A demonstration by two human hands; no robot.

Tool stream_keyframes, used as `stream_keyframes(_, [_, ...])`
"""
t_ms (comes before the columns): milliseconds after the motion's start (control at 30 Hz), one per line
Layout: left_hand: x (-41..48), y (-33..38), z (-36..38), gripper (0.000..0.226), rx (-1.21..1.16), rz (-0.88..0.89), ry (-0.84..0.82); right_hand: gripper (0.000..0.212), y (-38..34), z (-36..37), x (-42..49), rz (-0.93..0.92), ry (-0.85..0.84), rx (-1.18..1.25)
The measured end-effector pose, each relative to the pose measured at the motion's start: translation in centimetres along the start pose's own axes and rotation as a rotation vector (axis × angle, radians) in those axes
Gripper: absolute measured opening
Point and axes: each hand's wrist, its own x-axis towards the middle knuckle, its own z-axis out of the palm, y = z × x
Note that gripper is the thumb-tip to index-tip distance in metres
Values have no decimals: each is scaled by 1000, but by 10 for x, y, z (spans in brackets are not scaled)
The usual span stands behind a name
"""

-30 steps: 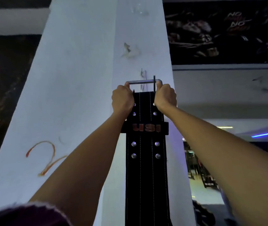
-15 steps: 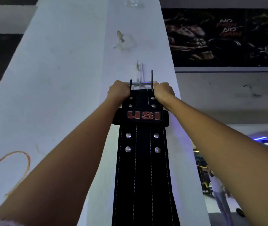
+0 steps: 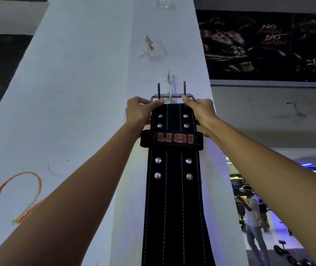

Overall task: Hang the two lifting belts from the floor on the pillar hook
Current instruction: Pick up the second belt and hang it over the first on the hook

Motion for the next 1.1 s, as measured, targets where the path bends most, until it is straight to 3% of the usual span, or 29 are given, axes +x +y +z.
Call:
stream_keyframes(233, [16,20,13,30,50,-216,-3,29,-13,-3,23,103,57,-113])
stream_keyframes(333, [11,21,10,22,76,-213,-42,23,-12,-3,18,54,69,-168])
stream_keyframes(400, [1,19,3,20,87,-177,-78,31,-7,-3,7,30,10,-223])
stream_keyframes(500, [-35,9,-9,25,-33,-128,-104,56,10,-8,-30,53,-126,-143])
stream_keyframes(667, [-138,-48,-18,28,-140,-8,-13,38,49,-13,-138,-47,-25,118])
stream_keyframes(733, [-185,-80,-19,34,-34,-27,3,48,70,-14,-188,-31,3,124])
stream_keyframes(967, [-324,-112,-35,40,99,-163,-86,49,111,-38,-318,164,-54,-217])
stream_keyframes(1033, [-331,-105,-40,51,282,-205,-100,56,104,-49,-330,236,-102,-372])
stream_keyframes(1100, [-333,-86,-48,61,507,-113,-66,62,82,-63,-335,160,-88,-627])
